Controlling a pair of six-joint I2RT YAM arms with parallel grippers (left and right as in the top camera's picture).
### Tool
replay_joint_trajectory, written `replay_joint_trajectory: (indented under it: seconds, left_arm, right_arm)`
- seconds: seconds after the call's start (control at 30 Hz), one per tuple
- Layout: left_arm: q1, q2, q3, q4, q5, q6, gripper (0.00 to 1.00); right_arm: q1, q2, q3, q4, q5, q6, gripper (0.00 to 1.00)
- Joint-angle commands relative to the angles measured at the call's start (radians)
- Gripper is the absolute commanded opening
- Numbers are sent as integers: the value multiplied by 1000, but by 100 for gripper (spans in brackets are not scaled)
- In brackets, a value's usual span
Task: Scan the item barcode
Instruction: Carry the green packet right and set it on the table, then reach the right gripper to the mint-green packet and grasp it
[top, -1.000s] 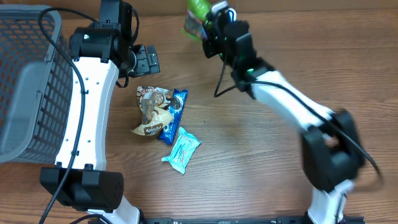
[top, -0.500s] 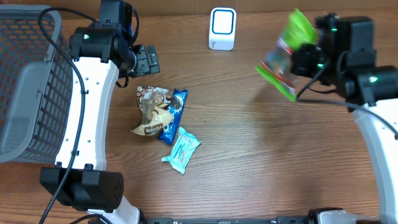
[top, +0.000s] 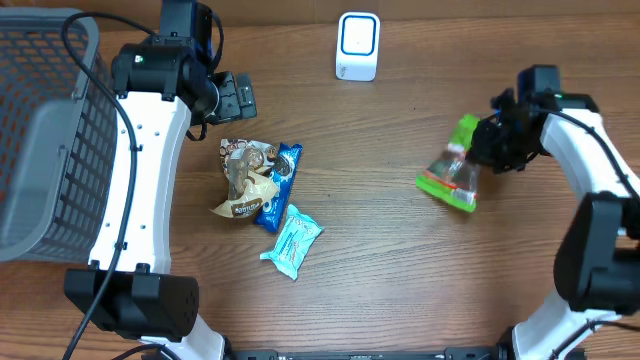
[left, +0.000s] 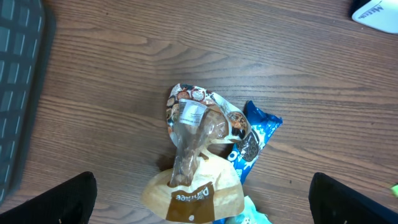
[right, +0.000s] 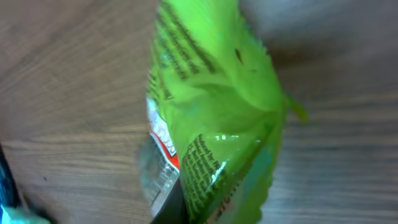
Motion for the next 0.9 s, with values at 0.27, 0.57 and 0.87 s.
replay_joint_trajectory:
  seconds: [0.27, 0.57, 0.87]
  left_arm:
    - [-1, -9, 16, 2, -5, -3, 100]
    - [-1, -9, 16, 2, -5, -3, 100]
    - [-1, -9, 16, 2, -5, -3, 100]
  right_arm:
    - [-37, 18, 51, -144, 63, 180, 34]
    - [42, -20, 282, -295, -213, 124, 53]
    - [376, -20, 235, -264, -158, 204, 69]
